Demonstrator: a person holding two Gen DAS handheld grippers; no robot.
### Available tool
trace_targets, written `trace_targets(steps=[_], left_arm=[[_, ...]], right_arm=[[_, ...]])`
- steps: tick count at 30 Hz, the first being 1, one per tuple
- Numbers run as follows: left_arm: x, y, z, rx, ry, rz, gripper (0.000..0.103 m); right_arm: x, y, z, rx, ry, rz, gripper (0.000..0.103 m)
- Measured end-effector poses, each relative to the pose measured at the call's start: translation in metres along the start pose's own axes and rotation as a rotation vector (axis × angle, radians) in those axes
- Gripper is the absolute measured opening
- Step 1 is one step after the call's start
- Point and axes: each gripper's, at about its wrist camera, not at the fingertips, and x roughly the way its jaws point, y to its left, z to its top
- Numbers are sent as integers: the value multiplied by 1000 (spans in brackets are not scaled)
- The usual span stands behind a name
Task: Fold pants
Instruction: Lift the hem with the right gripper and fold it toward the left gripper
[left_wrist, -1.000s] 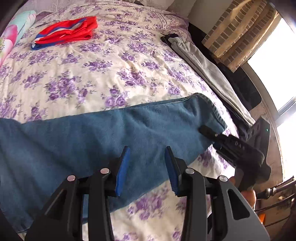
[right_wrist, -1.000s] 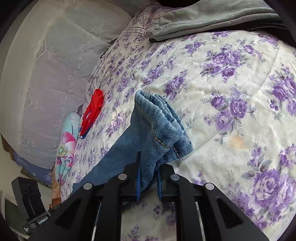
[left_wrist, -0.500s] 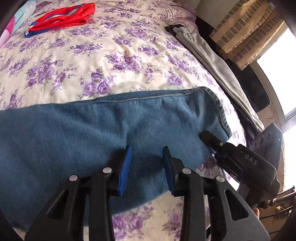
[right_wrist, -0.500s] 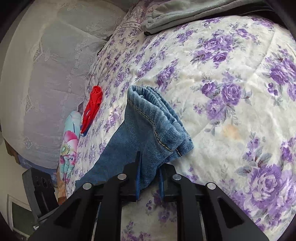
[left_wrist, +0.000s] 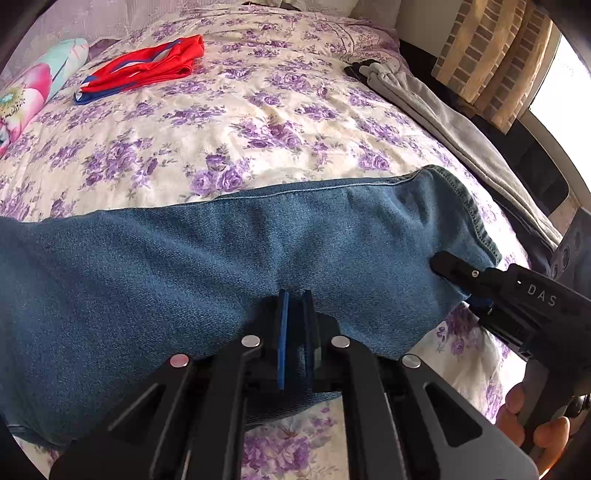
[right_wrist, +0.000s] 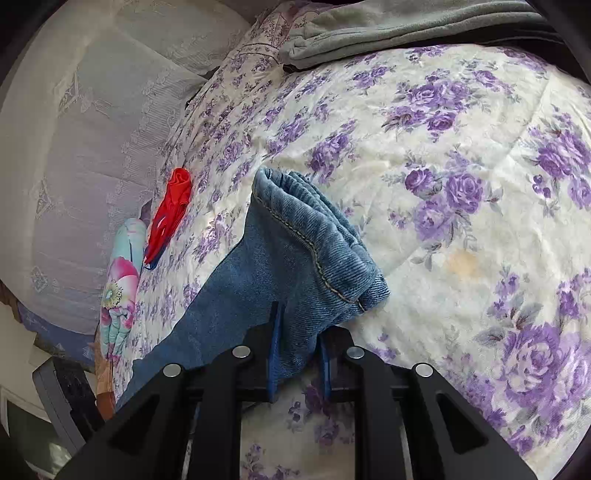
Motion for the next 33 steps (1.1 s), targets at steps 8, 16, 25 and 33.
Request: trace_targets(steps=[8, 16, 25, 33], left_arm=[[-36, 17, -18, -33, -32, -81, 7], [-35, 110, -34, -261, 79, -320, 5], [-89, 207, -52, -405, -9, -227, 5], [-67, 224, -65, -409, -17, -194, 5]], right_arm=[[-16, 49, -4, -225, -100, -148, 17], [-39, 155, -27, -591, -88, -93, 17], [17, 234, -112, -968, 136, -25, 17], [56, 232, -166, -1066, 291, -51, 31]])
